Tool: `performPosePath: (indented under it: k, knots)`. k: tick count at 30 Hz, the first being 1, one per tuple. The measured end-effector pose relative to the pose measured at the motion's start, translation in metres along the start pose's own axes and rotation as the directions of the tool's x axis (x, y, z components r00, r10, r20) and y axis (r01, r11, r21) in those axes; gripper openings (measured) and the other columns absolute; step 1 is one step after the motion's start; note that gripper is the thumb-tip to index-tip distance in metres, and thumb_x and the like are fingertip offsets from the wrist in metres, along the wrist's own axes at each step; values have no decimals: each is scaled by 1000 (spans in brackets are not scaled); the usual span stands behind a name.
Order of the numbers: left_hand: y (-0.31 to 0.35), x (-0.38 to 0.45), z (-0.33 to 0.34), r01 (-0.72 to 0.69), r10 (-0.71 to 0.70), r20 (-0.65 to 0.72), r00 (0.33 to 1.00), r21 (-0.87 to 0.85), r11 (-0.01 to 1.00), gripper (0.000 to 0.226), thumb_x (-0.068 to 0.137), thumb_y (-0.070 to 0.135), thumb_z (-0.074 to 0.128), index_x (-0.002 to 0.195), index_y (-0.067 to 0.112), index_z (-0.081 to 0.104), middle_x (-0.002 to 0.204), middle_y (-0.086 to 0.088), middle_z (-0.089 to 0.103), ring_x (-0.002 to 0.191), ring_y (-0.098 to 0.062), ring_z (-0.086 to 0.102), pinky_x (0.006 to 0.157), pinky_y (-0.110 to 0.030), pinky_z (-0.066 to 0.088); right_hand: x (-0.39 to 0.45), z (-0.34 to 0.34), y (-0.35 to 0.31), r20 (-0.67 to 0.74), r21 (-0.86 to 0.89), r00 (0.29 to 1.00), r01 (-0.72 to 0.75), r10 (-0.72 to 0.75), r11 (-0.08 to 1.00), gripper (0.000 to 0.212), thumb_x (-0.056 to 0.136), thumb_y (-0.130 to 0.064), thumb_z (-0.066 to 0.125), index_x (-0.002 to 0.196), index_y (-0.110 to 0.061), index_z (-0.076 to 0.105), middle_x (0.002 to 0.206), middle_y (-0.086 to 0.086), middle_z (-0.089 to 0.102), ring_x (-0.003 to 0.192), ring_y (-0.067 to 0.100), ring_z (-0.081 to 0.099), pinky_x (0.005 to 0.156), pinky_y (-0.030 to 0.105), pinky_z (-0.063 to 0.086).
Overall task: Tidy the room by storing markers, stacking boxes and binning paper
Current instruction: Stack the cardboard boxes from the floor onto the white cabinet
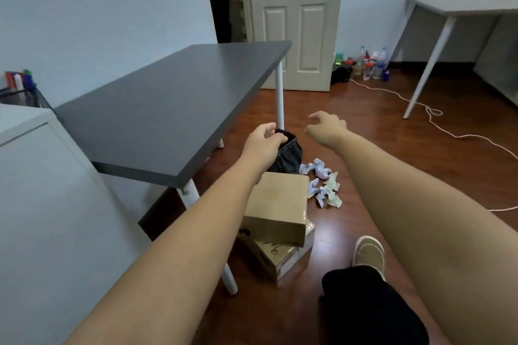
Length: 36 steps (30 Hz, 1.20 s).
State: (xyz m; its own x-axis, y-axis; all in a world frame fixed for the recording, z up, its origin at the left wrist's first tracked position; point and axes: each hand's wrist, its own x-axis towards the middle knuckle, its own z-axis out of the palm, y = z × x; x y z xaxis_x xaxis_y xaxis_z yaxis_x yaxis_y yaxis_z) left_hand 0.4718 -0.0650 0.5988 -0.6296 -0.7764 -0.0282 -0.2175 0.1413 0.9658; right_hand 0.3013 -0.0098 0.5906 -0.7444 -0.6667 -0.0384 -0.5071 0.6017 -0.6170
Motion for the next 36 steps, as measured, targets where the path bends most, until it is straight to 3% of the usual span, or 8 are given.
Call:
performPosePath:
  k: [6,9,14,19,23,29,33,36]
  knots:
    - [-75,36,39,221,-222,26,975,52,974,51,98,21,53,148,17,42,151,-2,44,136,-22,43,93,-30,34,25,26,69,81,7,990,-117,116,993,50,91,-28,47,141,-24,45,143,14,44,133,34,32,107,37,31]
    - [-113,50,56,339,-340,14,940,52,939,47,100,29,48,145,16,46,147,-3,47,127,-23,46,92,-31,33,40,45,99,124,28,974,-193,188,981,49,92,-22,44,141,-23,45,142,12,47,132,32,36,105,36,34]
    - [-170,65,82,536,-538,20,843,-115,836,47,103,36,40,144,13,47,136,-6,55,115,-23,51,95,-33,36,62,79,129,187,39,955,-240,229,970,42,95,-27,45,135,-18,52,130,12,59,121,33,52,104,39,41]
    - [-204,72,100,590,-599,-18,800,-153,793,46,102,37,43,141,13,49,139,-6,54,126,-27,50,95,-33,35,87,111,149,327,101,916,-278,232,955,51,84,-29,51,134,-21,51,115,12,62,95,39,67,83,47,58]
    - [-225,78,112,607,-614,-33,788,-119,786,43,103,33,43,139,11,51,139,-6,54,118,-23,51,94,-31,34,109,133,170,385,113,892,-300,236,947,55,83,-28,56,136,-17,49,119,12,58,98,31,62,90,41,53]
    - [-258,83,129,695,-705,-38,708,-143,705,39,98,29,56,134,14,56,138,-7,54,128,-25,49,101,-35,39,147,153,196,417,60,884,-259,211,964,27,91,-31,48,112,-17,57,92,9,61,82,26,52,77,33,44]
    - [-269,90,139,734,-757,-82,649,-197,650,41,97,24,58,136,13,55,140,-9,54,129,-26,49,108,-40,41,175,158,203,456,30,866,-243,203,970,43,76,-34,49,117,-20,55,103,13,62,90,30,59,82,41,50]
    - [-275,95,148,727,-767,-122,630,-254,638,43,95,19,60,137,12,54,137,-8,55,127,-25,52,103,-36,43,186,161,203,478,-13,859,-200,182,980,48,86,-24,48,132,-12,50,125,18,57,109,37,59,92,45,52]
